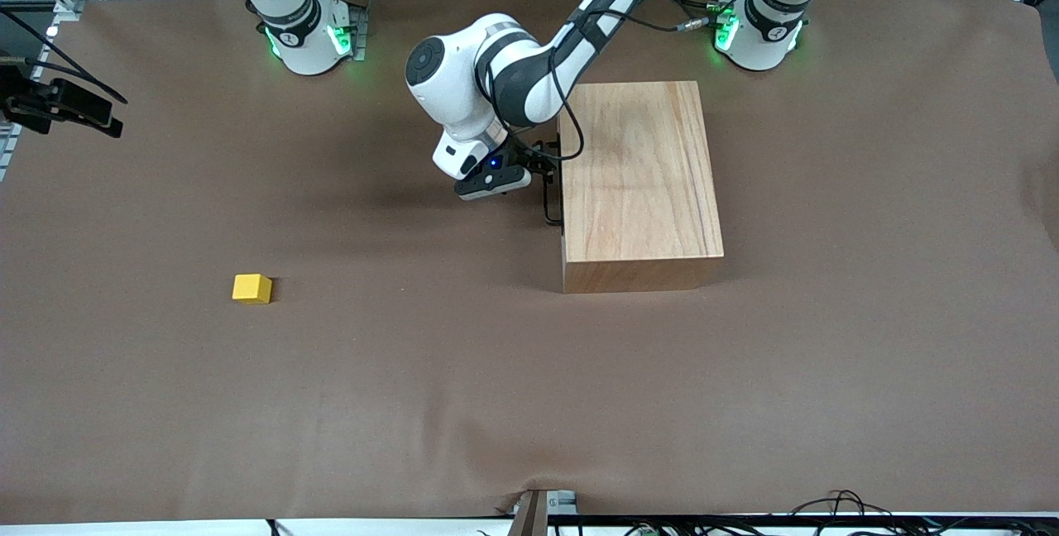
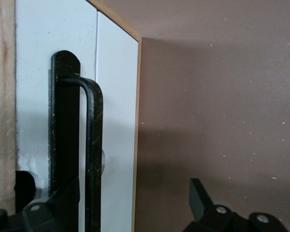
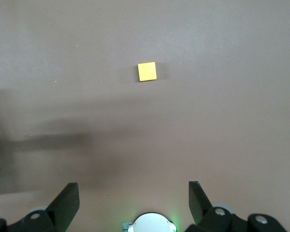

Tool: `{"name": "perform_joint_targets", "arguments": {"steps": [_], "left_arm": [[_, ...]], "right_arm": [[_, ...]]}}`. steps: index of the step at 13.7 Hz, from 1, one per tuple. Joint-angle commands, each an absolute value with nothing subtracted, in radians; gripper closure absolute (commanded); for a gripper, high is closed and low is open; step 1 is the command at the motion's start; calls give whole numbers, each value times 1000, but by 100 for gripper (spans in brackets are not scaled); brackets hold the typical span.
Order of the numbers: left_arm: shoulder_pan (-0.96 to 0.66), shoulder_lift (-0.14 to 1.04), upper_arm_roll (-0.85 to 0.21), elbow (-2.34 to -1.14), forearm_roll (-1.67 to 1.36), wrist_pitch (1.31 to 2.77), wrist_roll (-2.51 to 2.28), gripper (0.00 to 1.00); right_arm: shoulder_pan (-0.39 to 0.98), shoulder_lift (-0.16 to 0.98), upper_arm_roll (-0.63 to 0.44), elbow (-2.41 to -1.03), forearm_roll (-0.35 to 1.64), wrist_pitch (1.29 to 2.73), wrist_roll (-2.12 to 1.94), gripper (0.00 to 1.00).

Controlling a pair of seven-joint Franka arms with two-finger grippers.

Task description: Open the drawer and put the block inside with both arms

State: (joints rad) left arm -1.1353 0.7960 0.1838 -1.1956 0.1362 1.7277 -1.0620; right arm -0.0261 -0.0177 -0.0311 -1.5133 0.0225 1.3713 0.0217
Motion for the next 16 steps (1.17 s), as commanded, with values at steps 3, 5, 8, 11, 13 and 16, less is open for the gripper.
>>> {"name": "perform_joint_targets", "arguments": {"steps": [3, 5, 8, 11, 13, 16], "left_arm": [[-1140, 831, 186, -1161, 155, 1730, -1052, 0], [-1138, 833, 186, -1161, 150, 1740, -1054, 0], [-1135, 836, 186, -1161, 127, 1788, -1065, 0], [-1135, 838, 184, -1161, 107, 1868, -1116, 0], [-1134, 848, 187, -1164, 30, 1936, -1155, 0], [-1135, 856, 189, -1164, 22, 1971, -1161, 0]], "right_arm": [[-43, -11, -25, -1499, 34, 1358, 8, 0], [-43, -11, -25, -1502, 35, 1358, 6, 0], [-43, -11, -25, -1502, 35, 1358, 6, 0], [-43, -11, -25, -1502, 35, 1356, 6, 0], [-43, -11, -25, -1502, 35, 1353, 6, 0], [-43, -11, -25, -1502, 35, 1353, 6, 0]]}}
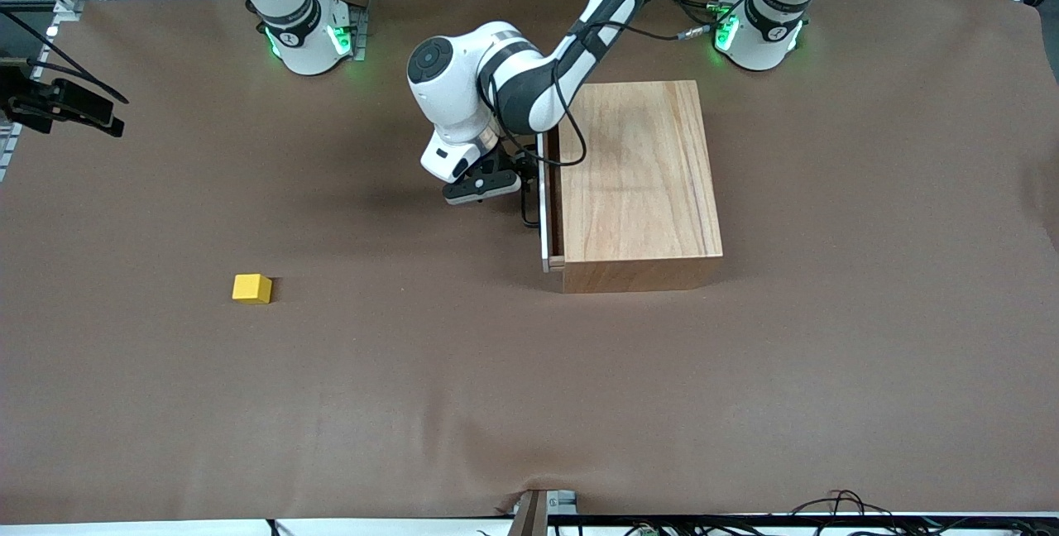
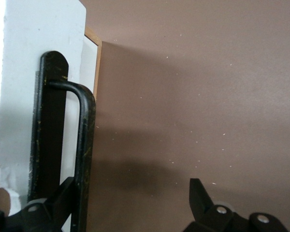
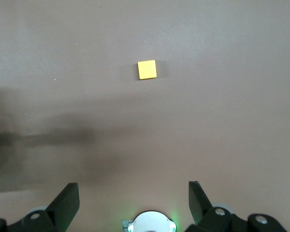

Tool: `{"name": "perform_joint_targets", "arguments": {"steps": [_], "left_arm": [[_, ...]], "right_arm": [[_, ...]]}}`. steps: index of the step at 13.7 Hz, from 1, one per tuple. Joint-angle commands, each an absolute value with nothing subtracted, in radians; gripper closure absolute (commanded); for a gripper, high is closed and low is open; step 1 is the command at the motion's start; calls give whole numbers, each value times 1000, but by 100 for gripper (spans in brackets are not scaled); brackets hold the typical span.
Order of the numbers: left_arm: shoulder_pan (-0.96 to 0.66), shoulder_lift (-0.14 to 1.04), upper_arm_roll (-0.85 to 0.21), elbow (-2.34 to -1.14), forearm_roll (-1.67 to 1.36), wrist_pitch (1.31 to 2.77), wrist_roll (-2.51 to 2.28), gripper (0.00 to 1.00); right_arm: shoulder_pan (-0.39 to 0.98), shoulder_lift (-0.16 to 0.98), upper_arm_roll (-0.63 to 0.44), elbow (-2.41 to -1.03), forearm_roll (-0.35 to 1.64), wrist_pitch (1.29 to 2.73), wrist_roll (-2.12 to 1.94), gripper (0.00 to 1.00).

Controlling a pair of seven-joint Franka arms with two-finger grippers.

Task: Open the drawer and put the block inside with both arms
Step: 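Pull the drawer open out of the box with the left gripper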

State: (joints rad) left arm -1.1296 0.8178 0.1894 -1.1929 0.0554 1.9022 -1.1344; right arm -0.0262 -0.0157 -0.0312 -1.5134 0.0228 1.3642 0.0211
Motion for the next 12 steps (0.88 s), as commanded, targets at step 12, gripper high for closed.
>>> {"name": "perform_joint_targets", "arguments": {"steps": [12], "left_arm": [[-1138, 865, 158, -1155, -9, 2166, -1218, 0]], "right_arm": [[-43, -11, -25, -1502, 35, 1350, 6, 0]]}}
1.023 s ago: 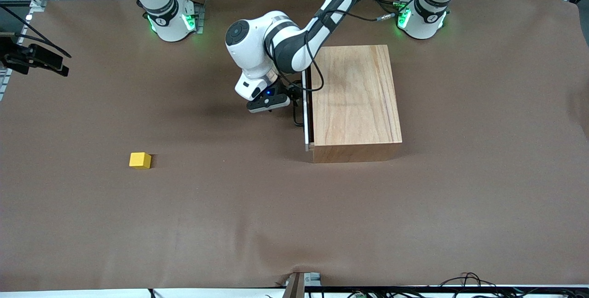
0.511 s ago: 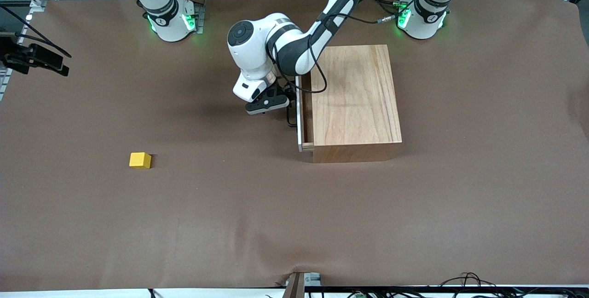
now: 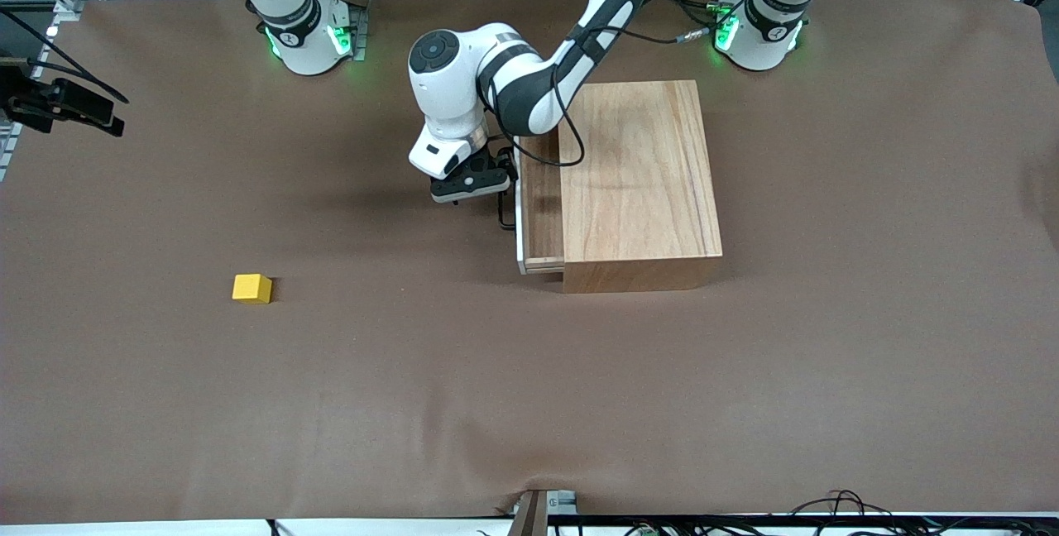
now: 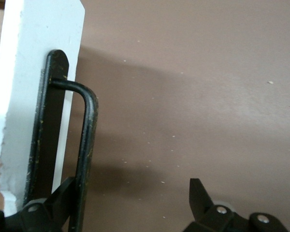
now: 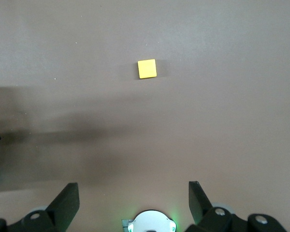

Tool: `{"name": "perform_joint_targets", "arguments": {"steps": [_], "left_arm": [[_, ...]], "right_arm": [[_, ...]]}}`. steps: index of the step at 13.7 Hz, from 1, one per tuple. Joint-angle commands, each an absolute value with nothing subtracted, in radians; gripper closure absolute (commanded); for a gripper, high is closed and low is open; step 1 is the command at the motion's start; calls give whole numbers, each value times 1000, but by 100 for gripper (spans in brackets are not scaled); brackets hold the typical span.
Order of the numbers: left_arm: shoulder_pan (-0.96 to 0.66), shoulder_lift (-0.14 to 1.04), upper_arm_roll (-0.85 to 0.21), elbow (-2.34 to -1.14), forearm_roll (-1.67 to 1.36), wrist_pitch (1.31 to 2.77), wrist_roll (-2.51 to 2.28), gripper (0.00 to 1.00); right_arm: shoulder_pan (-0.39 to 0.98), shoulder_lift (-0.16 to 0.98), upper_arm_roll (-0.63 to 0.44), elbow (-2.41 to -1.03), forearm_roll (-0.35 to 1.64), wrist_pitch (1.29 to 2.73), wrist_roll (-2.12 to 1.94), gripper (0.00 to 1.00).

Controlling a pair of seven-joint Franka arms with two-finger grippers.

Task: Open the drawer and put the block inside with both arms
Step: 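Pull the drawer open out of the box with the left gripper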

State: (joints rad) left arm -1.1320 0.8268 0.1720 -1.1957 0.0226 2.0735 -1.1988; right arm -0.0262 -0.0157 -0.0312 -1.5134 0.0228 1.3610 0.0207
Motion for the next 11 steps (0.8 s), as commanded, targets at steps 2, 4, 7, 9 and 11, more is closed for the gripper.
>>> {"name": "perform_joint_targets", "arguments": {"steps": [2, 4, 7, 9, 11], "left_arm": [[-1138, 874, 152, -1157, -9, 2207, -1216, 0], [-1137, 879, 138, -1155, -9, 2212, -1212, 0], [-1138, 877, 117, -1154, -9, 2226, -1213, 0], [-1138, 873, 109, -1151, -9, 2227, -1212, 0], [-1138, 870, 107, -1149, -9, 2235, -1212, 0]], "right_arm": [[-43, -11, -25, -1502, 35, 1350, 6, 0], [-43, -11, -25, -1502, 35, 1350, 6, 0], [-43, -11, -25, -1502, 35, 1350, 6, 0], [-44, -11, -25, -1502, 35, 1350, 6, 0], [-57, -11, -25, -1500, 40, 1351, 8, 0]]}}
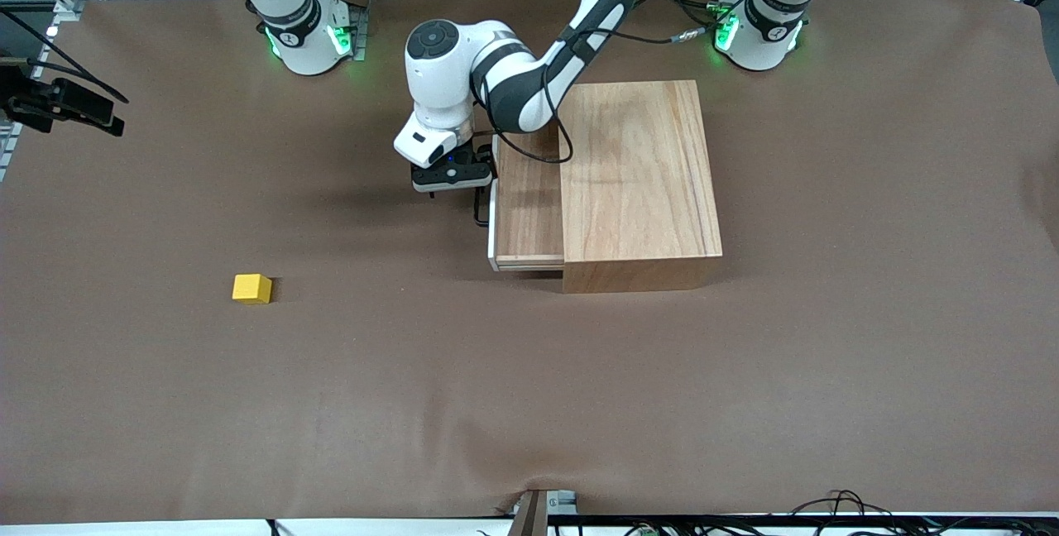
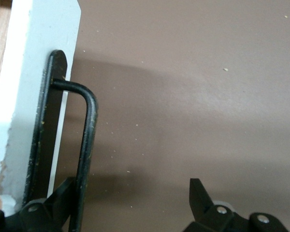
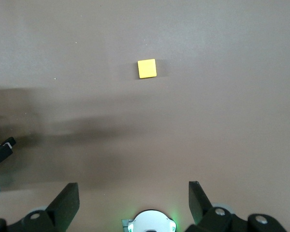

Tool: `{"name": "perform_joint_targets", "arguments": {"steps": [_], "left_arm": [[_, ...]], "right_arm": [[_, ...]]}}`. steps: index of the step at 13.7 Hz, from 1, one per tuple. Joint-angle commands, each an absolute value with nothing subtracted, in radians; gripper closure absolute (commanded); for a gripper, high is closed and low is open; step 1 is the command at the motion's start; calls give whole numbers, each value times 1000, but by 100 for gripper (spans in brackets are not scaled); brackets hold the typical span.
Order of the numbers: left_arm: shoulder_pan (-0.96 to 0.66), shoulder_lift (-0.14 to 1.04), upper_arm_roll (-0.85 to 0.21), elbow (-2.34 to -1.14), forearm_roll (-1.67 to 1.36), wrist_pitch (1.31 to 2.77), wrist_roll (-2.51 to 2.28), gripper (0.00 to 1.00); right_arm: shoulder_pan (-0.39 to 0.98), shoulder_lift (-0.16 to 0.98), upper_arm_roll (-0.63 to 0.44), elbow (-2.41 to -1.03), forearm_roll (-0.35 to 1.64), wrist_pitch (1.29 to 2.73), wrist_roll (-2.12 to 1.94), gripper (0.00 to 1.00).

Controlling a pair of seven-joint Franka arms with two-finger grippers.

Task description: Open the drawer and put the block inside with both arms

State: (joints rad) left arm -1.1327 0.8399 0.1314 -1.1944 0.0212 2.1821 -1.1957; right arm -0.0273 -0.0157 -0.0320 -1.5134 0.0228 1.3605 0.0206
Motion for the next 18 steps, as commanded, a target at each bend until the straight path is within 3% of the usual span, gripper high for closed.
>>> {"name": "perform_joint_targets", "arguments": {"steps": [1, 6, 11, 14, 18], "left_arm": [[-1138, 871, 107, -1140, -9, 2235, -1206, 0], [-1138, 871, 106, -1121, -9, 2284, -1204, 0], [-1137, 867, 107, -1124, -9, 2365, -1215, 0], [-1134, 816, 117, -1129, -9, 2266, -1227, 0], [-1072, 620, 144, -1166, 6, 2044, -1220, 0]], "right_arm": [[-73, -8, -25, -1499, 43, 1353, 8, 0], [-89, 1, -25, -1496, 41, 1355, 5, 0], [-90, 93, -23, -1482, 69, 1415, 14, 0], [-97, 147, -23, -1482, 135, 1473, 17, 0], [-92, 254, -21, -1482, 138, 1494, 2, 0]]}}
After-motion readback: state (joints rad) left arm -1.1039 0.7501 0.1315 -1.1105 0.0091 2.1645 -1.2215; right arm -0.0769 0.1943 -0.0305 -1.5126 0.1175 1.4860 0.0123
